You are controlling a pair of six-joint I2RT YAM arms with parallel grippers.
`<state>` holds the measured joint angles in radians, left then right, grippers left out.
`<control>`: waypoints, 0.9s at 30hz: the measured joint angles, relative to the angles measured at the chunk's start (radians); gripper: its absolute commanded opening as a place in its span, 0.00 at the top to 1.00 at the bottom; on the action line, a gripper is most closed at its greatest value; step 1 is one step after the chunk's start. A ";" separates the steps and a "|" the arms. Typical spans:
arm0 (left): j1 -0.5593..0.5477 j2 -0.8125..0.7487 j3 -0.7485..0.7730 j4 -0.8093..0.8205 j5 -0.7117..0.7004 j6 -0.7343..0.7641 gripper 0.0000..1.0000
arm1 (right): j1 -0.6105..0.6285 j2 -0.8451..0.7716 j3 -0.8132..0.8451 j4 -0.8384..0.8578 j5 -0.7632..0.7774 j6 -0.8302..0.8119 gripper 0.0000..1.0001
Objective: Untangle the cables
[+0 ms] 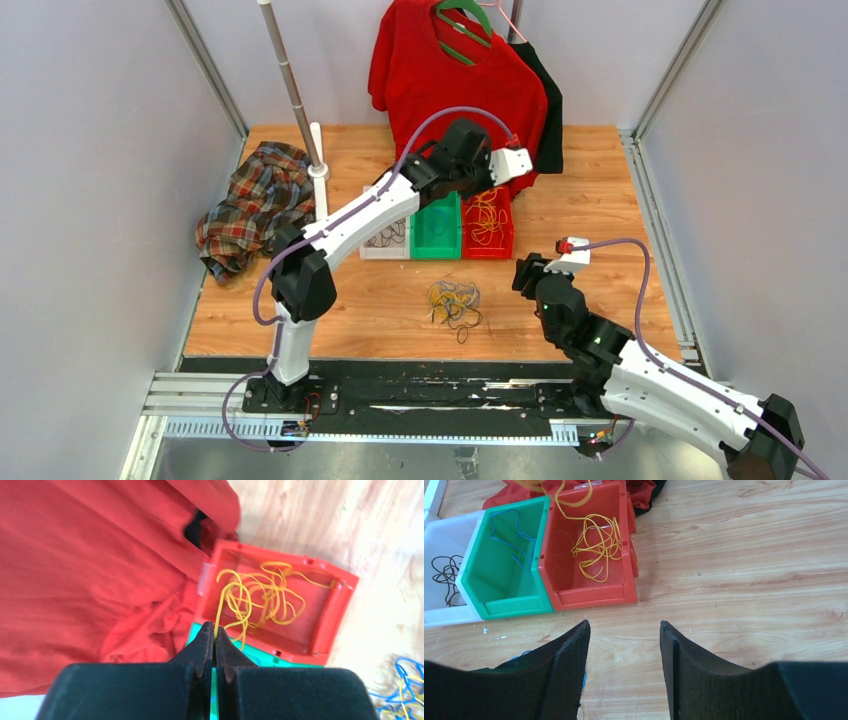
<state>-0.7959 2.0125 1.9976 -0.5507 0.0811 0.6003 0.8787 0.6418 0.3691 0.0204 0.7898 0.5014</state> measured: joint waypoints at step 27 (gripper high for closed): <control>-0.011 0.288 -0.071 0.077 0.005 -0.036 0.68 | -0.028 0.012 0.034 -0.057 0.018 -0.019 0.51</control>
<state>-0.8066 2.3001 1.9266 -0.4732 0.0864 0.5644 0.8505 0.6537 0.4034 -0.0364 0.8082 0.4824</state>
